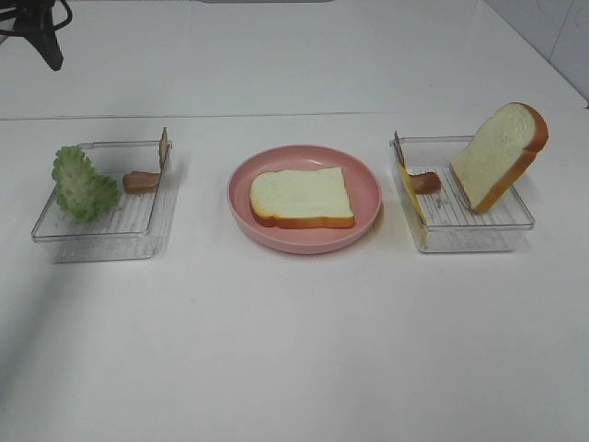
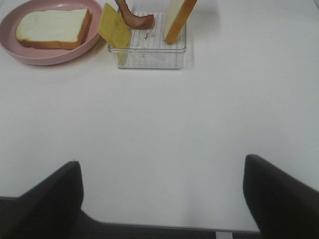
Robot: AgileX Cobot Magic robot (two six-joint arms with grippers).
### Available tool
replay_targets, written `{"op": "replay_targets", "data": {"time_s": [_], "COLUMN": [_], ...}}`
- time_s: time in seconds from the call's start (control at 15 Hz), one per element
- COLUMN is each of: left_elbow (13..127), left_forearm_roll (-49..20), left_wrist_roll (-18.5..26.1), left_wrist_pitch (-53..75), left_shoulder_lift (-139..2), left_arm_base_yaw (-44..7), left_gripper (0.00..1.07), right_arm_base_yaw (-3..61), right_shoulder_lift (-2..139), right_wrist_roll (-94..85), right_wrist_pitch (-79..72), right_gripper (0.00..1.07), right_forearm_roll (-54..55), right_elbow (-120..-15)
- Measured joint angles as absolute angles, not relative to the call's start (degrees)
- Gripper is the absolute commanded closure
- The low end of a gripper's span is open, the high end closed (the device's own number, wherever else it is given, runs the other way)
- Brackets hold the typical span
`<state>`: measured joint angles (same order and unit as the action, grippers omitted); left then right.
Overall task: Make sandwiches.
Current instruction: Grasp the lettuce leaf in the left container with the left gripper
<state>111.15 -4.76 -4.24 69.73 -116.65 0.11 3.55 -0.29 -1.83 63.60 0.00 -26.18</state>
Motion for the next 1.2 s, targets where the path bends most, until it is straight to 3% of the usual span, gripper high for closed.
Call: {"op": "replay_targets", "data": {"time_s": [0.93, 1.2], "left_elbow": [114.19, 114.48], "left_forearm_roll": [-3.21, -2.64], "left_wrist_roll": [-3.21, -3.21], "left_wrist_pitch": [69.84, 69.79], "left_shoulder_lift": [-133.16, -134.01], "left_arm_base_yaw": [0.17, -0.34], "left_gripper": [0.22, 0.35], "right_arm_base_yaw": [3.55, 3.55], "right_shoulder_lift": [-0.29, -0.29], "right_wrist_roll": [-1.83, -1.83], "right_wrist_pitch": [63.60, 63.60], "right_gripper": [0.22, 0.22], "right_forearm_roll": [0.00, 0.00], "right_elbow": [-26.18, -26.18]}}
